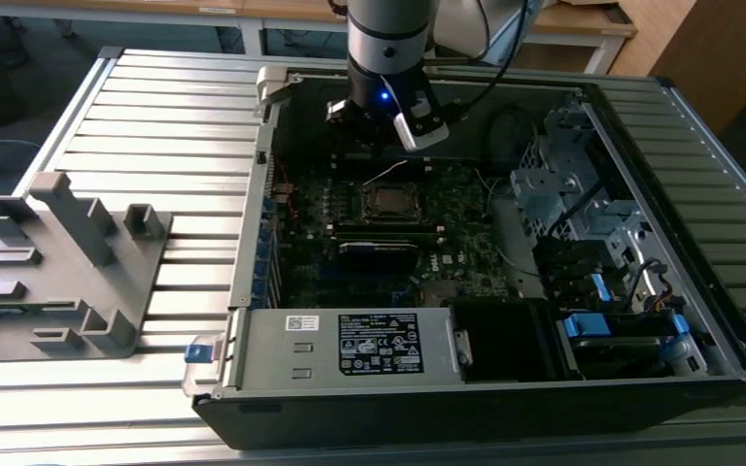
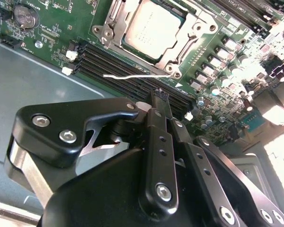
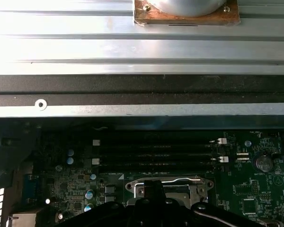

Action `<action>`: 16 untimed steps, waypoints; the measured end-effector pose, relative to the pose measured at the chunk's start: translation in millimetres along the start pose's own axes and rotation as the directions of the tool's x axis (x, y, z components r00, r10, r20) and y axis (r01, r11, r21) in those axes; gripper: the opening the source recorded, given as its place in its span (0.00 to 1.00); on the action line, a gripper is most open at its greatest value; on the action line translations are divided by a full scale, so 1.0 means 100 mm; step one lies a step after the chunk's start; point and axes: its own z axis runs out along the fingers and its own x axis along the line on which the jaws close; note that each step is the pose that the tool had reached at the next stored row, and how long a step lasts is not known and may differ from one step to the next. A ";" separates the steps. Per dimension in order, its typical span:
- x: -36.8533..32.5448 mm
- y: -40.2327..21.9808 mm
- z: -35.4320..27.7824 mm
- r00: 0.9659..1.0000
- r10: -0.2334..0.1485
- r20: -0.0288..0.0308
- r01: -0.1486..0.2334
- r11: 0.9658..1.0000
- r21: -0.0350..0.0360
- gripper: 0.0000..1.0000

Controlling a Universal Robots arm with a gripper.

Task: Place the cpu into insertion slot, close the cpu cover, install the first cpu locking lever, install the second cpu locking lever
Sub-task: 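Install the first cpu locking lever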

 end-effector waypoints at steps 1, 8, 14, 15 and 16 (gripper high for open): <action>0.000 0.000 0.002 1.000 0.000 0.000 0.000 1.000 0.000 0.11; -0.001 -0.002 0.013 1.000 0.000 0.000 0.000 1.000 -0.001 0.11; -0.002 -0.006 0.068 1.000 0.000 0.000 0.000 1.000 0.000 0.11; -0.008 -0.003 0.076 1.000 0.000 0.000 0.000 1.000 0.000 0.11; -0.023 -0.002 0.085 1.000 0.000 0.000 0.000 1.000 0.000 0.11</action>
